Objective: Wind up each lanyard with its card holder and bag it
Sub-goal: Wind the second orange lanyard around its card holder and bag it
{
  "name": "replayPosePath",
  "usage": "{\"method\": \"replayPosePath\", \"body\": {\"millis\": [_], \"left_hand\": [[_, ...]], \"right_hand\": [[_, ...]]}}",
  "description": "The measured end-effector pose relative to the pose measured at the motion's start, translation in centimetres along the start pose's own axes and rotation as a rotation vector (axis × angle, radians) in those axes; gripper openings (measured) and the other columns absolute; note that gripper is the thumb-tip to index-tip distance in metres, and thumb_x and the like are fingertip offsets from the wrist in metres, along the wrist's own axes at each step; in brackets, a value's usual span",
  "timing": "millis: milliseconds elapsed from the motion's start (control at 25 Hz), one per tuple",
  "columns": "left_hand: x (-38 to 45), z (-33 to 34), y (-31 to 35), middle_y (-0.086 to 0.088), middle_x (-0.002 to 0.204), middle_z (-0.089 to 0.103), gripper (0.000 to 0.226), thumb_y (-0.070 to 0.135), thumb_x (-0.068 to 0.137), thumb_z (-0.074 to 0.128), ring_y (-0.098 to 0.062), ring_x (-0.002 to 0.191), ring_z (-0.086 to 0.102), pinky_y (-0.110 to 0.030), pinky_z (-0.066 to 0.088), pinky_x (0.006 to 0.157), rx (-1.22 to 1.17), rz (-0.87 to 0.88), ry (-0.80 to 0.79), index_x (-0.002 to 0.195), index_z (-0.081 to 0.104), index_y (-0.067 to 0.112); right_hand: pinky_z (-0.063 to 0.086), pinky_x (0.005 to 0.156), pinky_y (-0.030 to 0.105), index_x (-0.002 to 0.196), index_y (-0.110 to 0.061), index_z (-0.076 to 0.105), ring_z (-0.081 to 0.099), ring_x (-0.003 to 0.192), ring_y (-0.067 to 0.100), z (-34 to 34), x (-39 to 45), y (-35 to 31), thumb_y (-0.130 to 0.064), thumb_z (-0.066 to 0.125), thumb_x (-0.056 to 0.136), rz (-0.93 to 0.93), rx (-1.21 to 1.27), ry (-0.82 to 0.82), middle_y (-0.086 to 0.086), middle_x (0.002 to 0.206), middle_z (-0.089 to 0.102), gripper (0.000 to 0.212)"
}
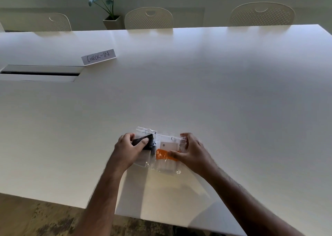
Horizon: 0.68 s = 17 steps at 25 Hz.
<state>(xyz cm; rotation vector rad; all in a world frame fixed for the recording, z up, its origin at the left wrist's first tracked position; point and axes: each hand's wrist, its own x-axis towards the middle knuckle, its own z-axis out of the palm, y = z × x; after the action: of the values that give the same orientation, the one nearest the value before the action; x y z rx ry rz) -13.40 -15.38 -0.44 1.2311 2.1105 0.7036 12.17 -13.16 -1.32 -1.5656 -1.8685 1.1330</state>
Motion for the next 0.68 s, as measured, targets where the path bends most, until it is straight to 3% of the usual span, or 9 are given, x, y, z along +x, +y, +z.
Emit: {"method": "replayPosePath", "body": {"millis": [200,320,400,560,680], "left_hand": [[0.3,0.0,0.6,-0.006,0.130,0.065,0.062,0.045,0.089,0.076,-0.026,0.120,0.062,-0.041,0.050,0.105,-0.009,-0.063,-0.057,0.138,0.056,0.014],[0.4,-0.3,0.7,-0.005,0.124,0.069,0.055,0.044,0.086,0.080,-0.025,0.113,0.067,-0.046,0.054,0.102,-0.033,-0.066,-0.132,0.129,0.062,0.015],[0.6,-0.6,0.8,-0.005,0.119,0.071,0.043,0.042,0.086,0.081,-0.024,0.108,0.070,-0.050,0.058,0.098,-0.105,-0.060,-0.208,0.118,0.066,0.017],[0.5,-0.7,1.1,0.001,0.114,0.072,0.038,0.041,0.087,0.080,-0.018,0.105,0.070,-0.047,0.060,0.094,-0.140,-0.026,-0.266,0.116,0.064,0.023],[0.6,-0.5,1.1,0.005,0.111,0.075,0.042,0.042,0.082,0.080,-0.014,0.104,0.072,-0.039,0.061,0.089,-0.224,-0.022,-0.286,0.117,0.063,0.026]], "right_hand": [[0.052,0.069,0.007,0.139,-0.014,0.054,0.070,0.103,0.010,-0.3,0.4,-0.5,-0.052,0.089,0.078,0.014,-0.004,-0.052,0.001,0.126,0.070,0.080],[0.047,0.056,0.007,0.105,-0.023,0.069,0.068,0.081,0.006,-0.5,0.8,-0.8,-0.051,0.092,0.074,0.007,-0.007,-0.049,-0.008,0.097,0.073,0.047],[0.046,0.053,0.008,0.094,-0.021,0.071,0.069,0.075,0.006,-0.6,1.1,-0.9,-0.049,0.094,0.073,0.006,0.016,-0.071,-0.007,0.089,0.073,0.041],[0.048,0.059,0.017,0.099,-0.017,0.071,0.068,0.080,0.012,-0.5,1.6,-1.1,-0.043,0.095,0.074,0.026,0.069,-0.091,0.001,0.095,0.074,0.043],[0.052,0.063,0.017,0.110,-0.018,0.070,0.073,0.089,0.014,-0.7,1.6,-1.1,-0.036,0.095,0.076,0.051,0.147,-0.107,0.001,0.106,0.074,0.047]]}}
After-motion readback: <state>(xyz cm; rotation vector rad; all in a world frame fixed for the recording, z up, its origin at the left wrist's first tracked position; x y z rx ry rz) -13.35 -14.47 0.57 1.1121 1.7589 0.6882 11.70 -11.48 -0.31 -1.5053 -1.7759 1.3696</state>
